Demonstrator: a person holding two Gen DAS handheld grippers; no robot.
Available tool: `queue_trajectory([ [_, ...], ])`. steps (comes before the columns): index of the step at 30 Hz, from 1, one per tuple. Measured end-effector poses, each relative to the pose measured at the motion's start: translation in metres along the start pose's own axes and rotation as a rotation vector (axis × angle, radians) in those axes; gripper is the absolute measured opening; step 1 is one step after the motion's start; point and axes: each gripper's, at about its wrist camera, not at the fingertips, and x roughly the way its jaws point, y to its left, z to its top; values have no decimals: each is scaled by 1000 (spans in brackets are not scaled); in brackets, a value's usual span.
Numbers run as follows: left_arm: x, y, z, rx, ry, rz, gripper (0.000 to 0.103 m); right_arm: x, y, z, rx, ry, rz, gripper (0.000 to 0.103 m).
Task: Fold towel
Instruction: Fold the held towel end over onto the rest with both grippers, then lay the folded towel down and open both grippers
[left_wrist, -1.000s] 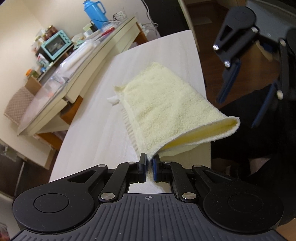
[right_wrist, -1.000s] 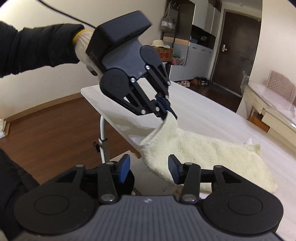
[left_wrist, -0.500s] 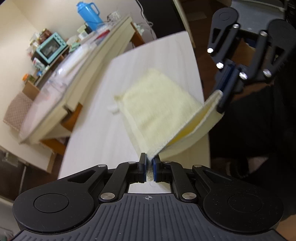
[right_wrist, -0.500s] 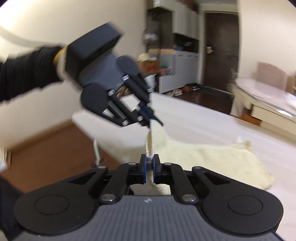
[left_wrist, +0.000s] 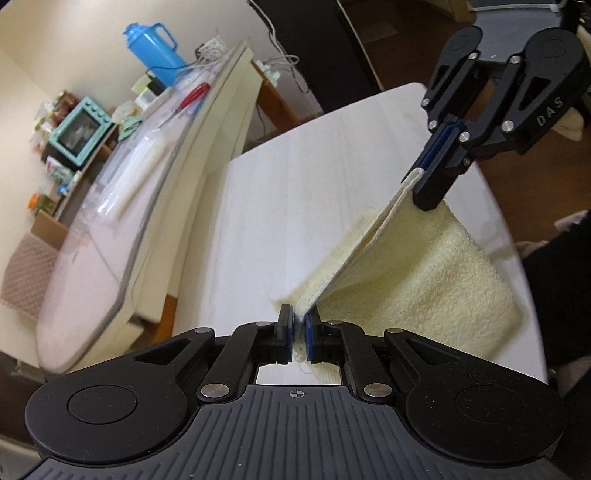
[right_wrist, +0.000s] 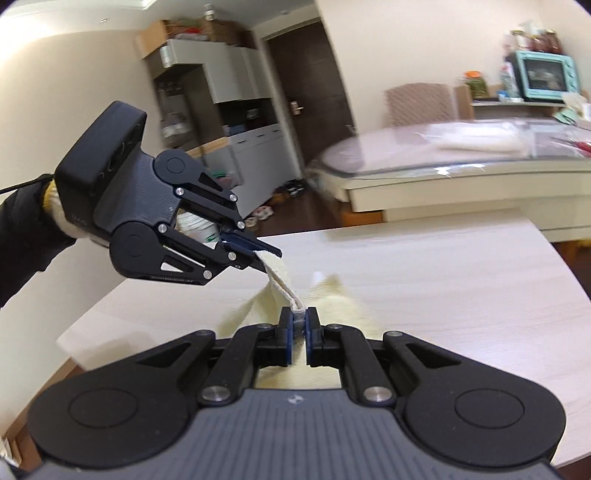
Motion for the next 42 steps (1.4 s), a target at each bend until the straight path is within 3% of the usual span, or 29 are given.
queue_trajectory([
  [9, 48, 12, 3, -25, 48, -45, 9, 20, -38, -9, 68, 70, -59, 8],
  [14, 55, 14, 0, -49, 55, -39, 19, 21, -42, -14, 53, 77, -107, 17],
  [17, 48, 16, -6, -87, 49, -21, 31, 21, -43, -14, 35, 68, -131, 20],
  [26, 27, 21, -25, -203, 31, 35, 36, 15, -45, -9, 10, 21, -127, 24],
  [31, -9, 14, -55, -412, -13, 73, 40, 4, -21, -15, -49, 39, -29, 31],
  [34, -23, 5, -68, -541, -21, 106, 42, 3, -1, -22, -138, 52, -23, 30],
  [39, -38, -18, -83, -682, -30, 134, 42, 4, 21, -29, -198, 59, -2, 30],
  [42, -36, -23, -88, -714, -41, 149, 42, 6, 33, -33, -227, 58, 17, 30],
])
